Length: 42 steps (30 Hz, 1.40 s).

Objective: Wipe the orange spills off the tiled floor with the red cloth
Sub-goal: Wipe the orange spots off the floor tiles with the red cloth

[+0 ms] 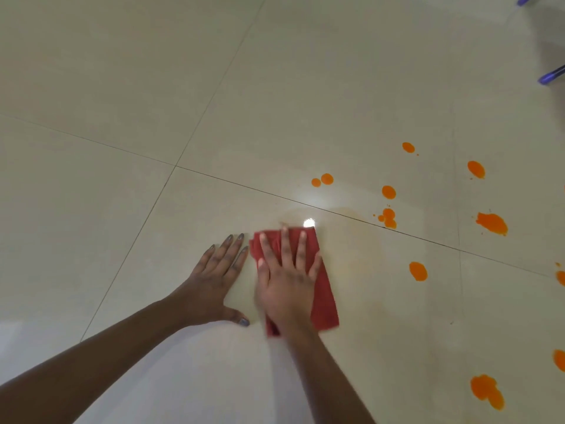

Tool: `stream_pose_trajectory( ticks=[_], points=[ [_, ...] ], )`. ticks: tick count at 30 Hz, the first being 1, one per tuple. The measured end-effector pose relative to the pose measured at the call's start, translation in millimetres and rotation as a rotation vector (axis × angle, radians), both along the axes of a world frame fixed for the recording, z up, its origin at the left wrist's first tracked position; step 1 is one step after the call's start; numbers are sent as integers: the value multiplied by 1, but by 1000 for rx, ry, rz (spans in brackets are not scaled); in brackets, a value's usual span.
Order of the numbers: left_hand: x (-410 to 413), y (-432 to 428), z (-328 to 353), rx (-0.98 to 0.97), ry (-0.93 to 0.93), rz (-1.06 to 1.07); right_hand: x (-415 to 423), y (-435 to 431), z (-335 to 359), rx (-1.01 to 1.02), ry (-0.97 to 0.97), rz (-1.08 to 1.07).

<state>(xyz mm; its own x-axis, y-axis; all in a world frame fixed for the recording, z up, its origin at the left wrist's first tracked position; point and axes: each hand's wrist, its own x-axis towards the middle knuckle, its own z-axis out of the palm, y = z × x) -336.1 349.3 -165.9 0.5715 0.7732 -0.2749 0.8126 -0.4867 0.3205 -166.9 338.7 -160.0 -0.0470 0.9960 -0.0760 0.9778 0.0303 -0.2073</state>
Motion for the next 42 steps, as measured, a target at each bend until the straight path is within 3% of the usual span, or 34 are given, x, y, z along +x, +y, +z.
stream_pose_trajectory(
  ticks=[2,4,7,10,13,16,20,23,26,29,32,35,42],
  points=[
    [0,0,1,17,-24,-11,19,49,-2,-51,-79,19],
    [-4,4,4,33,-23,-2,49,65,-4,-108,-73,-166],
    [-18,23,10,32,8,78,39,21,-4,7,-56,-425],
    [-27,35,9,2,67,62,-25,-19,-2,-15,38,-157],
    [-28,35,5,-14,79,76,-38,51,-2,21,4,85],
    [-28,35,5,2,50,94,1,106,-3,-107,-52,-75],
    [-27,34,5,24,57,96,9,46,-1,-11,-42,-386],
    [-26,34,5,5,58,91,-39,14,0,-52,31,-166],
    [-27,34,7,-13,82,94,-37,69,-1,-49,-43,36],
    [-26,34,11,-27,79,91,3,90,-4,-125,-67,-136],
    [-26,35,14,-36,72,106,10,55,5,-187,-92,-304],
    [-24,34,21,-53,108,87,-3,22,11,-258,-87,-232],
    [-66,35,20,-67,112,241,-16,-23,6,-69,-71,56]
  ],
)
